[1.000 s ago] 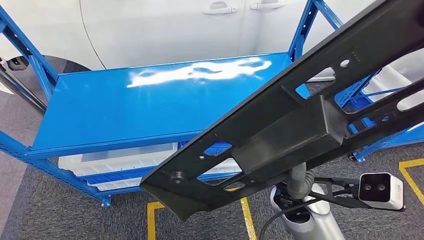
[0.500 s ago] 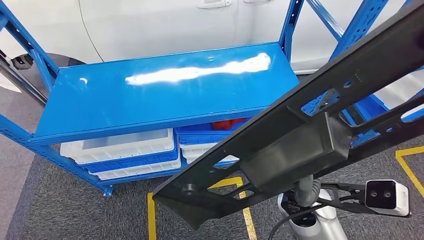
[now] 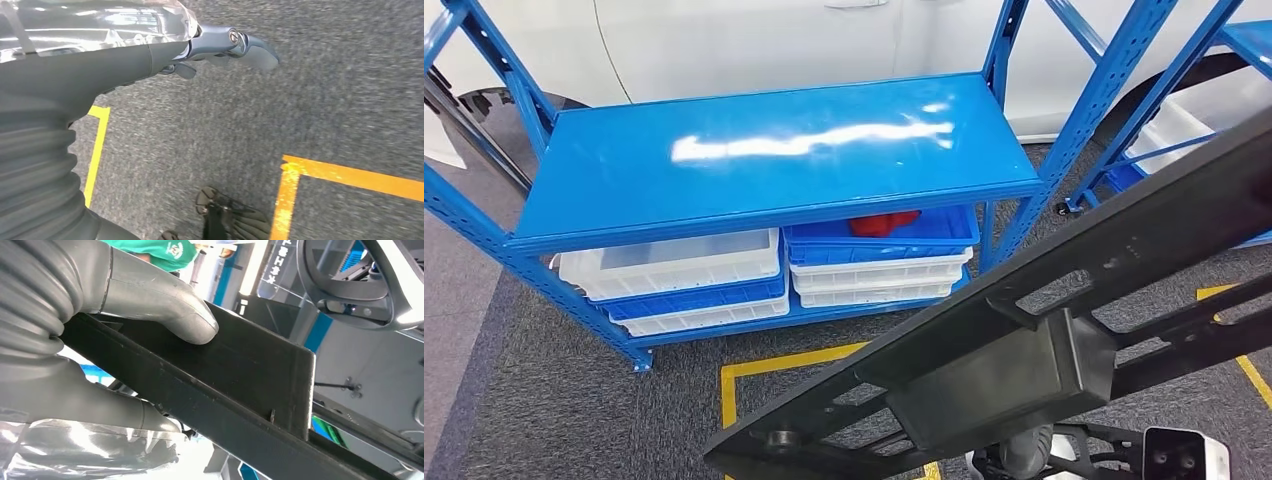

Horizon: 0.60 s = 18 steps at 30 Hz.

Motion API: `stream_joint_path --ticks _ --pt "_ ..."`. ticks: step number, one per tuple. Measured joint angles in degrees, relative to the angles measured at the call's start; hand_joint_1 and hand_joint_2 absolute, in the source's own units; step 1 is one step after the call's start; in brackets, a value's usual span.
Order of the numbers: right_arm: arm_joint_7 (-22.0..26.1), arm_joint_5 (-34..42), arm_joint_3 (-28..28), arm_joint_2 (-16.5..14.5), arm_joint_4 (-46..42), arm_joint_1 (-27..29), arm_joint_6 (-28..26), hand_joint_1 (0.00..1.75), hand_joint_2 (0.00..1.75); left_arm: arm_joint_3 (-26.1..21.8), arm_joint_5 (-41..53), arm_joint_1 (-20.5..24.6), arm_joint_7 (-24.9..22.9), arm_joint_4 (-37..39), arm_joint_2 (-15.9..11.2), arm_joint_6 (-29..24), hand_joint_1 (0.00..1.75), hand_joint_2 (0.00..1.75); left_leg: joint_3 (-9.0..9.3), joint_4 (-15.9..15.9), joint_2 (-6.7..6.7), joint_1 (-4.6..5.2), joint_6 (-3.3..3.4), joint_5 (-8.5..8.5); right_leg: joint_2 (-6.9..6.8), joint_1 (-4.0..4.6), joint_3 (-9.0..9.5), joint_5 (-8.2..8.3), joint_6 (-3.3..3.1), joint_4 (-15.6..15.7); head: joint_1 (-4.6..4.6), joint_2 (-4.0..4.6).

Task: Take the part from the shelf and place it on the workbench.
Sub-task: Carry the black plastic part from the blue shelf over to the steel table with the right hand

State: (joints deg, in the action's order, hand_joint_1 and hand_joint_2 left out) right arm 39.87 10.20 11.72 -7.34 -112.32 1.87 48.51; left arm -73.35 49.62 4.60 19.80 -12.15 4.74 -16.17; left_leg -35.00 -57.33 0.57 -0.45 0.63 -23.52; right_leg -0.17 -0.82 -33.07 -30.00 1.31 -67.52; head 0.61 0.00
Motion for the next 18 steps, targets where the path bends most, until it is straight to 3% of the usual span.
stream_joint_path --ticks 2,3,6,8,10,11,12,13,14,16,18 --pt "0.00 -0.45 -0.04 -1.29 -0.51 0.64 0.02 1.75 1.75 -0.11 -0.10 -0.01 -0.03 -0.01 0.18 -0.21 0.00 1.75 -0.97 -0.66 -0.02 0.08 -0.57 0.54 0.04 0.22 4.88 -0.55 -0.53 7.62 0.02 0.00" --pt "0.00 -0.52 -0.14 -1.78 -0.68 0.88 0.03 1.75 1.75 -0.16 -0.14 -0.02 -0.02 -0.01 0.22 -0.24 0.00 1.75 -1.16 -0.73 -0.03 0.12 -0.91 0.88 0.08 0.38 6.02 -1.24 -0.89 9.71 -0.05 0.00" --pt "0.00 -0.41 -0.75 -2.74 -0.95 1.54 0.24 1.75 1.75 -0.46 -0.26 -0.17 0.03 -0.02 0.20 -0.10 0.00 1.75 -1.41 -0.78 -0.09 -0.11 -2.00 1.26 0.02 0.44 5.68 -0.39 -2.24 10.51 -0.36 0.00" --pt "0.00 -0.52 -1.13 -3.24 -1.06 1.77 0.41 1.75 1.75 -0.73 -0.26 -0.32 0.05 -0.02 0.13 0.25 0.00 1.75 -2.56 -4.00 -0.17 -0.29 -2.60 -2.27 0.04 0.30 4.88 0.68 -3.03 10.75 -0.22 0.00" --pt "0.00 -0.89 -1.38 -3.59 -1.19 1.97 0.16 1.75 1.75 -0.85 -0.09 -0.35 0.12 -0.02 0.06 0.74 0.00 1.75 -4.69 -11.10 -0.19 -0.35 -3.02 -7.50 0.31 0.40 3.73 1.64 -3.34 10.67 -0.09 0.00" --pt "0.00 -1.14 -1.46 -3.67 -1.26 2.07 -0.18 1.75 1.75 -0.87 0.03 -0.34 0.15 -0.02 -0.02 0.99 0.00 1.75 -5.49 -14.54 -0.19 -0.36 -3.14 -8.93 0.51 0.47 3.09 2.10 -3.36 10.59 -0.10 0.00" --pt "0.00 -1.34 -1.49 -3.70 -1.35 2.13 -0.55 1.75 1.75 -0.87 0.15 -0.33 0.16 -0.02 -0.13 1.22 0.00 1.75 -5.55 -16.44 -0.21 -0.36 -3.16 -9.08 0.79 0.53 2.49 2.52 -3.34 10.50 -0.09 0.00" --pt "0.00 -1.49 -1.49 -3.73 -1.48 2.17 -0.96 1.75 1.75 -0.87 0.25 -0.32 0.12 -0.02 -0.24 1.43 0.00 1.75 -4.55 -16.26 -0.29 -0.35 -3.08 -8.18 1.18 0.58 1.93 2.91 -3.27 10.40 -0.08 0.00" --pt "0.00 -1.57 -1.48 -3.74 -1.65 2.18 -1.34 1.75 1.75 -0.87 0.31 -0.31 0.08 -0.02 -0.35 1.60 0.00 1.75 -2.39 -13.69 -0.57 -0.34 -2.87 -6.68 1.64 0.61 1.51 3.25 -3.16 10.33 -0.08 0.00" --pt "0.00 -1.53 -1.41 -3.74 -2.09 2.13 -2.05 1.75 1.75 -0.87 0.38 -0.26 -0.04 -0.05 -0.59 1.80 0.00 1.75 3.54 -4.97 -2.73 -0.32 -2.09 -4.62 2.56 0.65 0.94 3.82 -2.84 10.21 -0.09 0.00" --pt "0.00 -1.52 -1.32 -3.73 -2.49 2.02 -2.46 1.75 1.75 -0.87 0.46 -0.22 -0.15 -0.09 -0.74 1.86 0.00 1.75 6.88 0.66 -4.64 -0.19 -1.48 -4.51 3.48 0.54 0.45 4.44 -2.23 10.17 -0.04 0.00"
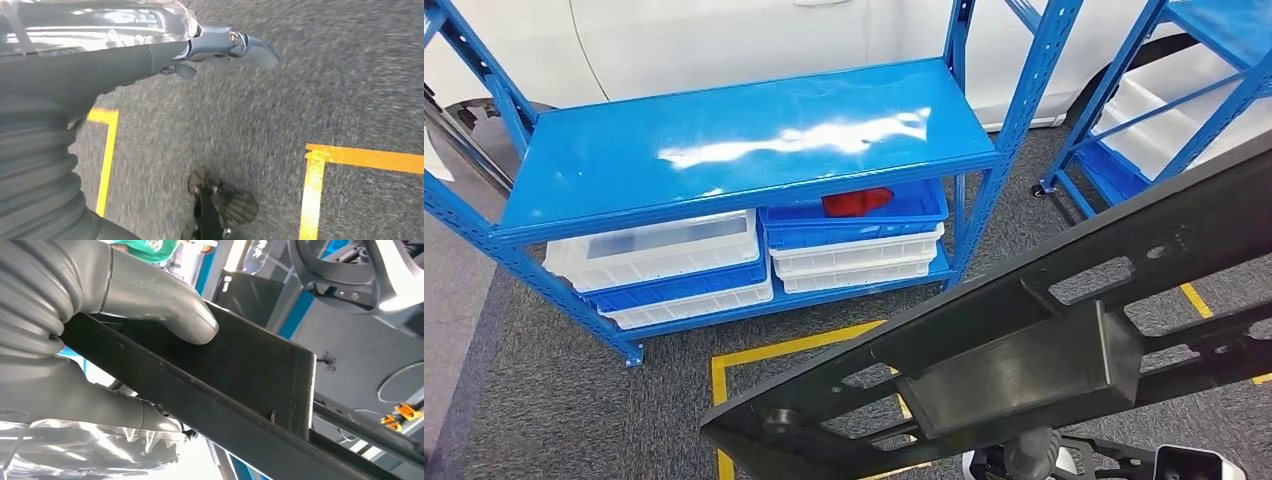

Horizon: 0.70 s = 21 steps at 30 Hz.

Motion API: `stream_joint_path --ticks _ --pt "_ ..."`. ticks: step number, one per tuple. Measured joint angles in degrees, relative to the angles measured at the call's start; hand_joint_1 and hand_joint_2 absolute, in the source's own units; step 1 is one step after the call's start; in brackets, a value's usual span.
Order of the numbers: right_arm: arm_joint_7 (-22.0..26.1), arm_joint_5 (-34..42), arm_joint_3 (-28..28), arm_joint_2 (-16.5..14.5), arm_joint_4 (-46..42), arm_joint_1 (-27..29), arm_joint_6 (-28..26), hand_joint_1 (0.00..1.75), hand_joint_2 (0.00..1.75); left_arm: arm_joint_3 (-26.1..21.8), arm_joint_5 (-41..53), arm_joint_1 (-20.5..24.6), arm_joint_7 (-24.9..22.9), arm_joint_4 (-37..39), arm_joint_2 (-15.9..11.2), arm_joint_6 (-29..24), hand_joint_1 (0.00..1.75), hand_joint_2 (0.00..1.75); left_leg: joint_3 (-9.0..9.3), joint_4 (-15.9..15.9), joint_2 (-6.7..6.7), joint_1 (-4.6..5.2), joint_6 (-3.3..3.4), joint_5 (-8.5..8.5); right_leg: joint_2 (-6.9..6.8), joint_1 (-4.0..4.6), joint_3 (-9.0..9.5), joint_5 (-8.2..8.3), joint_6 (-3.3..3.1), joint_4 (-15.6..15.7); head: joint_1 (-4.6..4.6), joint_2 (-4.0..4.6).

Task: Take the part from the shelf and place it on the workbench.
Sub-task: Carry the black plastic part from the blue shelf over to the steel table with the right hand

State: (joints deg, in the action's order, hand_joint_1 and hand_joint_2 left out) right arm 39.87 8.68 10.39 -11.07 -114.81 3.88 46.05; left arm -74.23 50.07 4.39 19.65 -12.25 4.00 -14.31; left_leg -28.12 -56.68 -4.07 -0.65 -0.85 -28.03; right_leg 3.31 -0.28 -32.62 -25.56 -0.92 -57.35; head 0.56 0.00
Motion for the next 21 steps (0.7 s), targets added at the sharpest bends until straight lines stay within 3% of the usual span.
stream_joint_path --ticks 1,3,5,7,11,14,15,16,18,19,21 --pt "0.00 -0.04 0.03 0.01 -0.19 -0.04 -0.08 1.75 1.75 0.00 0.04 0.03 -0.10 -0.02 -0.03 0.00 0.00 1.75 0.30 0.76 -0.07 0.09 0.17 -0.18 0.52 -0.06 -0.26 0.34 0.40 0.03 0.00 0.00" --pt "0.00 -0.38 0.04 0.04 -0.68 -0.01 -0.34 1.75 1.75 -0.01 0.16 0.14 -0.35 -0.01 0.12 0.01 0.00 1.75 0.08 1.35 1.28 -0.07 0.68 0.35 1.16 -0.03 -0.80 0.58 1.14 -0.18 0.04 0.00" --pt "0.00 -0.85 0.02 0.10 -1.29 -0.06 -0.86 1.75 1.75 -0.01 0.29 0.25 -0.56 -0.01 0.32 0.14 0.00 1.75 -0.16 1.97 2.72 -0.37 1.42 1.07 -0.08 0.12 -2.22 -1.40 1.61 -2.81 -0.29 0.00" --pt "0.00 -1.07 0.01 0.15 -1.59 -0.15 -1.14 1.75 1.75 0.00 0.34 0.31 -0.63 -0.02 0.38 0.27 0.00 1.75 -0.39 2.08 3.49 -0.35 1.76 1.34 -1.55 0.05 -3.65 -3.71 1.78 -5.88 -0.65 0.00" --pt "0.00 -1.11 0.01 0.18 -1.64 -0.16 -1.15 1.75 1.75 0.00 0.35 0.30 -0.66 -0.02 0.38 0.30 0.00 1.75 -0.47 2.08 3.70 -0.33 1.78 1.37 -1.78 0.01 -4.18 -4.41 1.85 -7.09 -0.68 0.00" --pt "0.00 -1.19 0.00 0.45 -1.78 -0.02 -1.47 1.75 1.75 0.00 0.48 0.24 -0.79 -0.02 0.44 0.36 0.00 1.75 -1.44 1.34 5.84 -0.26 1.71 1.48 -2.62 -0.44 -6.47 -6.86 2.48 -13.99 -0.68 0.00" --pt "0.01 -1.36 -0.01 0.75 -2.28 0.10 -2.15 1.75 1.75 0.04 1.07 0.30 -1.30 -0.02 0.52 -0.36 0.00 1.75 -1.97 0.63 7.11 -0.16 1.32 1.38 -3.78 -0.53 -4.97 -6.28 2.38 -12.25 -0.71 0.00" --pt "0.01 -1.63 -0.02 1.04 -2.85 0.19 -3.05 1.75 1.75 0.15 1.87 0.37 -1.91 -0.02 0.59 -1.27 0.00 1.75 -2.29 0.06 8.05 -0.08 0.84 1.27 -4.65 -0.46 -2.61 -4.71 2.06 -8.25 -0.72 0.00" --pt "0.02 -2.18 0.01 1.75 -4.04 0.29 -5.00 1.75 1.75 0.62 3.79 0.49 -3.29 -0.02 0.73 -3.49 0.00 1.75 -2.55 -0.65 9.58 0.02 -0.30 1.17 -5.84 -0.11 1.06 -2.38 0.99 -1.16 -0.77 0.00" --pt "0.01 -2.32 0.07 1.98 -4.31 0.26 -5.58 1.75 1.75 0.95 4.37 0.53 -3.57 -0.02 0.75 -3.96 0.00 1.75 -2.56 -0.67 9.53 -0.09 -0.69 1.09 -5.40 -0.15 0.90 -2.14 0.56 -1.07 -0.75 0.00" --pt "0.00 -2.41 0.35 2.30 -4.77 0.11 -6.23 1.75 1.75 1.46 5.04 0.59 -3.84 -0.01 0.79 -4.49 0.00 1.75 -3.30 -2.49 7.69 -0.29 -1.28 -0.66 -4.53 -0.40 0.57 -1.57 -0.30 -0.76 -0.72 0.00"
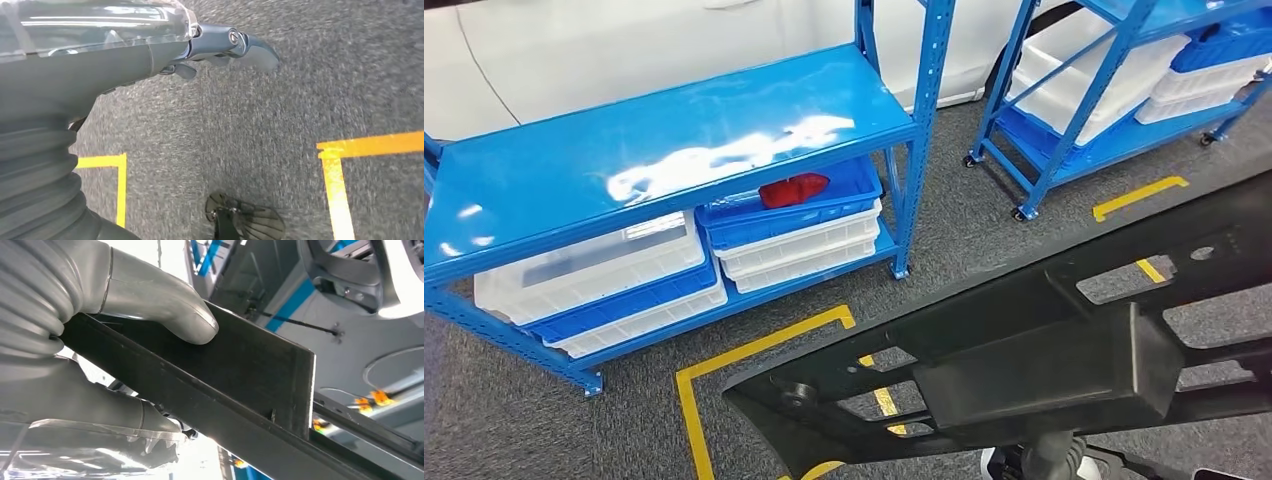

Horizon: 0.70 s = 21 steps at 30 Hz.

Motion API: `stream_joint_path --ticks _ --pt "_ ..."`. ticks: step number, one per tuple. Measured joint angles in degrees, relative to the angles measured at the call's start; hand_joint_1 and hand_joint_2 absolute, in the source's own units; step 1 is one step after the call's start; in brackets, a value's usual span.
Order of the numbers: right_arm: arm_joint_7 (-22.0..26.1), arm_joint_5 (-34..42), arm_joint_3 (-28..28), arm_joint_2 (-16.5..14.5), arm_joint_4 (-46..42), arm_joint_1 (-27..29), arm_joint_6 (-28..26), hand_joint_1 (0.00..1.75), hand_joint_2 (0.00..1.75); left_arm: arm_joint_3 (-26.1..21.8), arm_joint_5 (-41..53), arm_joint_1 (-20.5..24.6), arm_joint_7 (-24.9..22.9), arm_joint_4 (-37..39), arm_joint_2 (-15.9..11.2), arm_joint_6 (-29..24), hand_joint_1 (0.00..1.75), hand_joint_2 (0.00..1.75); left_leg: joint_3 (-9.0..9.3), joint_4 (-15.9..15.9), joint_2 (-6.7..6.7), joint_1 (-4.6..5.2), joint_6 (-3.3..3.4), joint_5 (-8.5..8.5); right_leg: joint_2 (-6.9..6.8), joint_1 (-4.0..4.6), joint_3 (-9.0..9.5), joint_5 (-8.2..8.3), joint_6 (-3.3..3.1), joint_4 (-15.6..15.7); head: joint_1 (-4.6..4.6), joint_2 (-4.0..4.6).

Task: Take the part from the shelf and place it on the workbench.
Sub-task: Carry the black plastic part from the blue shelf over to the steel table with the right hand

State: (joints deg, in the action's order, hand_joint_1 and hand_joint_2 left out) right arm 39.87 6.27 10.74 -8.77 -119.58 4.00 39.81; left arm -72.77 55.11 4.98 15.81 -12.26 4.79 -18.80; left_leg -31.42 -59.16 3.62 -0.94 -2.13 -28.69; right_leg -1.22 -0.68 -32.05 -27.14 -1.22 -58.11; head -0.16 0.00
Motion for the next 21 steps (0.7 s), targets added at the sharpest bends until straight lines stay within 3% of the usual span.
stream_joint_path --ticks 2,3,4,5,6,7,9,11,13,14,16,17,19,20,21 --pt "0.00 -0.27 0.43 0.14 -0.26 -0.15 -0.61 1.75 1.75 0.27 0.32 -0.21 -0.09 0.01 0.03 -0.44 0.00 1.75 -2.59 -6.38 -2.42 -0.11 -0.25 -4.05 1.01 0.08 -0.40 0.48 -0.65 0.08 0.02 0.00" --pt "-0.01 -0.47 0.68 0.20 -0.37 -0.18 -1.14 1.75 1.75 0.39 0.48 -0.37 -0.12 0.01 0.04 -0.68 0.00 1.75 -4.22 -10.37 -2.91 -0.12 -0.24 -5.93 1.64 0.24 -0.65 0.66 -0.84 0.02 0.03 0.00" --pt "-0.01 -0.64 0.92 0.27 -0.56 -0.16 -1.71 1.75 1.75 0.53 0.63 -0.52 -0.13 0.00 0.04 -0.92 0.00 1.75 -5.41 -13.30 -3.07 -0.10 -0.16 -6.89 2.33 0.42 -0.86 0.80 -0.94 -0.06 0.01 0.00" --pt "-0.01 -0.72 1.14 0.36 -0.85 -0.14 -2.22 1.75 1.75 0.68 0.81 -0.62 -0.13 -0.01 0.04 -1.09 0.00 1.75 -5.76 -14.32 -3.13 -0.08 0.00 -6.73 3.04 0.57 -1.05 0.90 -0.97 -0.18 0.02 0.00" --pt "-0.01 -0.74 1.30 0.45 -1.24 -0.13 -2.61 1.75 1.75 0.85 0.96 -0.68 -0.16 0.00 0.04 -1.13 0.00 1.75 -5.00 -12.98 -3.25 -0.05 0.26 -5.45 3.76 0.70 -1.16 0.96 -0.96 -0.30 0.03 0.00" --pt "-0.01 -0.73 1.38 0.52 -1.71 -0.12 -2.83 1.75 1.75 1.02 1.11 -0.70 -0.26 0.00 0.04 -0.97 0.00 1.75 -3.31 -9.67 -3.66 0.01 0.62 -3.43 4.47 0.82 -1.18 1.00 -0.94 -0.42 0.02 0.00" --pt "0.00 -0.94 1.42 0.66 -2.66 -0.13 -3.43 1.75 1.75 1.25 1.37 -0.75 -0.58 0.01 -0.07 0.15 0.00 1.75 0.45 -1.99 -6.17 0.05 1.50 -0.36 5.76 0.88 -1.23 1.16 -0.72 -0.54 -0.10 0.00" --pt "0.00 -1.57 1.47 0.94 -3.49 -0.01 -4.44 1.75 1.75 1.32 1.45 -0.82 -0.79 0.01 -0.23 1.93 0.00 1.75 1.99 1.53 -7.95 0.18 1.98 0.24 6.94 0.61 -1.64 1.54 -0.10 -0.55 -0.17 0.00" --pt "0.00 -2.05 1.50 1.36 -4.20 0.22 -5.25 1.75 1.75 1.33 1.40 -0.81 -0.80 0.02 -0.34 3.20 0.00 1.75 2.15 2.27 -7.16 0.25 2.15 0.55 8.10 0.42 -2.07 2.07 0.77 -0.28 -0.14 0.00" --pt "0.01 -2.12 1.50 1.57 -4.55 0.32 -5.45 1.75 1.75 1.34 1.38 -0.77 -0.80 0.02 -0.38 3.52 0.00 1.75 2.28 2.76 -6.48 0.14 2.32 0.91 7.77 0.45 -2.25 1.99 1.10 -0.37 -0.16 0.00" --pt "0.03 -2.44 1.54 1.99 -5.09 0.32 -5.93 1.75 1.75 1.36 1.37 -0.82 -0.78 0.02 -0.39 3.86 0.00 1.75 2.50 3.70 -4.87 -0.14 2.74 1.63 5.23 0.56 -3.70 -0.13 1.65 -3.31 -0.33 0.00" --pt "0.03 -2.83 1.64 2.28 -5.27 0.33 -6.64 1.75 1.75 1.36 1.38 -0.91 -0.78 0.02 -0.42 4.08 0.00 1.75 2.45 3.84 -3.98 -0.13 2.87 1.78 3.54 0.45 -5.24 -2.16 1.88 -6.69 -0.40 0.00" --pt "0.02 -3.96 2.29 3.29 -5.46 0.25 -9.55 1.75 1.75 1.36 1.39 -1.12 -0.82 0.02 -0.52 4.81 0.00 1.75 2.18 3.78 -2.27 -0.06 2.93 1.82 2.02 0.06 -8.65 -5.62 2.46 -14.24 -0.46 0.00" --pt "0.01 -4.48 2.88 4.00 -5.50 0.05 -11.60 1.75 1.75 1.36 1.39 -1.14 -0.88 0.02 -0.59 5.27 0.00 1.75 2.08 3.72 -1.44 -0.04 2.90 1.80 1.77 -0.17 -9.36 -6.00 2.71 -16.08 -0.47 0.00" --pt "0.00 -4.94 3.70 4.87 -5.52 -0.37 -13.88 1.75 1.75 1.36 1.40 -1.11 -0.93 0.02 -0.66 5.74 0.00 1.75 2.02 3.63 -0.66 -0.04 2.82 1.76 1.51 -0.39 -8.86 -5.27 2.92 -15.56 -0.48 0.00"
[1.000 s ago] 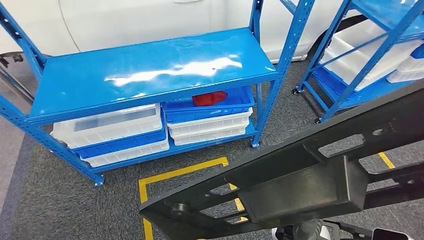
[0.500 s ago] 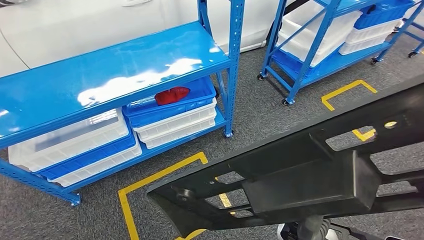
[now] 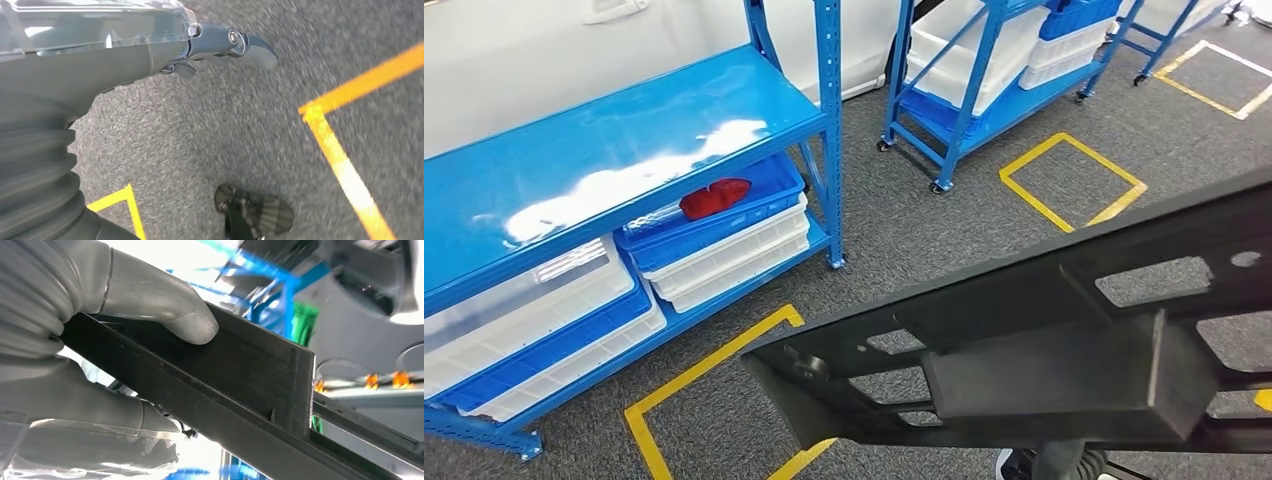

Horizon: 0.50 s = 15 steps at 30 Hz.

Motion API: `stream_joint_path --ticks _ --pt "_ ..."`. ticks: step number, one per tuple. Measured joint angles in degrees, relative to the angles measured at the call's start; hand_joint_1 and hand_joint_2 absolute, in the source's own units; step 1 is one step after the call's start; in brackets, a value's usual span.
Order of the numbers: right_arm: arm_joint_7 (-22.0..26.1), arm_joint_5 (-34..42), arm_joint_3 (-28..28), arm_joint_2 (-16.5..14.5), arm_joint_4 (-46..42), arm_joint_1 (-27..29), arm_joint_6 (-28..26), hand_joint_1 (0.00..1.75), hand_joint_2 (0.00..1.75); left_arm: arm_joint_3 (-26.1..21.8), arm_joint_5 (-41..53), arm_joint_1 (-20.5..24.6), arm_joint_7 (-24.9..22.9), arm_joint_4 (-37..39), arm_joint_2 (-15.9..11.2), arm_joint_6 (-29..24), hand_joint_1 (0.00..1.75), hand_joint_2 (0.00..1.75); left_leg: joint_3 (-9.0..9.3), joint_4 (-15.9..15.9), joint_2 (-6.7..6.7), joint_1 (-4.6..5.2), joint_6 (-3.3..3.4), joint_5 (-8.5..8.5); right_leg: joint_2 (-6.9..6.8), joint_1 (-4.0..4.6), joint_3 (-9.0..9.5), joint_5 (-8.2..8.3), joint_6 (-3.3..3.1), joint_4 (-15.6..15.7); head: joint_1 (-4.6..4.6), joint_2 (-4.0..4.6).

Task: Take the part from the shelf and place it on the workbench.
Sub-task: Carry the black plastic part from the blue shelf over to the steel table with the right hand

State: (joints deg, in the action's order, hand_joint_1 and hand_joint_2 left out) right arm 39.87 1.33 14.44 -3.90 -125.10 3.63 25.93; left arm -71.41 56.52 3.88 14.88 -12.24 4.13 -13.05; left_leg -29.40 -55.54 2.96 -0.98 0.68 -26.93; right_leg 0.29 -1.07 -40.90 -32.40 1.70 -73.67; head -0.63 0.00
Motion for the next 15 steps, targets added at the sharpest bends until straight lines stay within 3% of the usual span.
stream_joint_path --ticks 2,4,5,7,8,10,12,13,14,15 --pt "0.00 -0.75 2.11 1.79 -0.13 -1.43 -4.39 1.75 1.75 0.01 0.15 0.17 -0.08 0.00 -0.17 0.93 0.00 1.75 0.00 -0.37 1.34 -0.02 -0.39 -0.24 -1.43 -0.29 4.13 3.30 0.20 6.99 -0.01 0.00" --pt "0.00 -1.31 4.55 3.49 -0.33 -3.14 -7.72 1.75 1.75 0.02 0.37 0.34 -0.03 0.00 -0.56 1.70 0.00 1.75 -0.05 -0.95 2.32 0.20 -1.10 -0.65 -3.30 -0.03 7.68 5.23 -0.40 13.54 0.07 0.00" --pt "0.00 -1.45 5.63 4.20 -0.40 -3.82 -8.75 1.75 1.75 0.02 0.43 0.45 0.02 0.00 -0.79 1.91 0.00 1.75 -0.06 -1.16 2.70 0.33 -1.46 -0.80 -3.76 0.16 8.26 5.35 -0.86 14.84 0.11 0.00" --pt "-0.01 -1.65 7.36 5.47 -0.52 -4.79 -9.86 1.75 1.75 0.03 0.45 0.63 0.17 0.00 -1.11 2.09 0.00 1.75 0.01 -1.21 3.49 0.35 -2.10 -0.85 -2.87 0.40 7.94 5.34 -1.81 14.92 0.20 0.00" --pt "-0.01 -1.70 8.02 6.07 -0.62 -5.19 -10.31 1.75 1.75 0.04 0.50 0.75 0.32 0.00 -1.22 2.10 0.00 1.75 -0.02 -1.38 3.25 0.22 -2.42 -1.15 -2.37 0.37 7.83 5.50 -2.21 15.04 0.22 0.00" --pt "-0.01 -1.51 9.09 7.45 -0.97 -6.07 -11.24 1.75 1.75 0.12 0.66 0.86 0.83 0.00 -1.38 2.22 0.00 1.75 -1.11 -4.18 1.03 -0.05 -2.86 -3.44 -1.33 0.27 7.68 5.89 -2.97 15.33 0.38 0.00" --pt "0.00 -0.55 9.67 8.97 -1.20 -6.99 -11.77 1.75 1.75 0.21 0.86 0.82 1.35 0.00 -1.55 2.34 0.00 1.75 -4.27 -11.46 -1.64 -0.14 -2.92 -7.49 -0.17 0.37 7.46 6.16 -3.44 15.37 0.55 0.00" --pt "0.00 0.07 9.79 9.75 -1.22 -7.43 -11.77 1.75 1.75 0.25 0.94 0.81 1.59 0.00 -1.64 2.36 0.00 1.75 -6.03 -15.33 -2.17 -0.13 -2.86 -8.99 0.51 0.51 7.34 6.25 -3.59 15.35 0.57 0.00" --pt "0.00 0.67 9.83 10.50 -1.23 -7.82 -11.69 1.75 1.75 0.30 1.00 0.86 1.87 0.00 -1.72 2.36 0.00 1.75 -7.23 -17.85 -2.40 -0.10 -2.74 -9.51 1.26 0.67 7.27 6.32 -3.68 15.32 0.58 0.00" --pt "0.00 1.09 9.83 11.20 -1.23 -8.18 -11.62 1.75 1.75 0.36 1.03 0.95 2.17 0.00 -1.76 2.38 0.00 1.75 -7.45 -18.16 -2.52 -0.07 -2.51 -8.82 2.05 0.80 7.24 6.37 -3.72 15.26 0.58 0.00"
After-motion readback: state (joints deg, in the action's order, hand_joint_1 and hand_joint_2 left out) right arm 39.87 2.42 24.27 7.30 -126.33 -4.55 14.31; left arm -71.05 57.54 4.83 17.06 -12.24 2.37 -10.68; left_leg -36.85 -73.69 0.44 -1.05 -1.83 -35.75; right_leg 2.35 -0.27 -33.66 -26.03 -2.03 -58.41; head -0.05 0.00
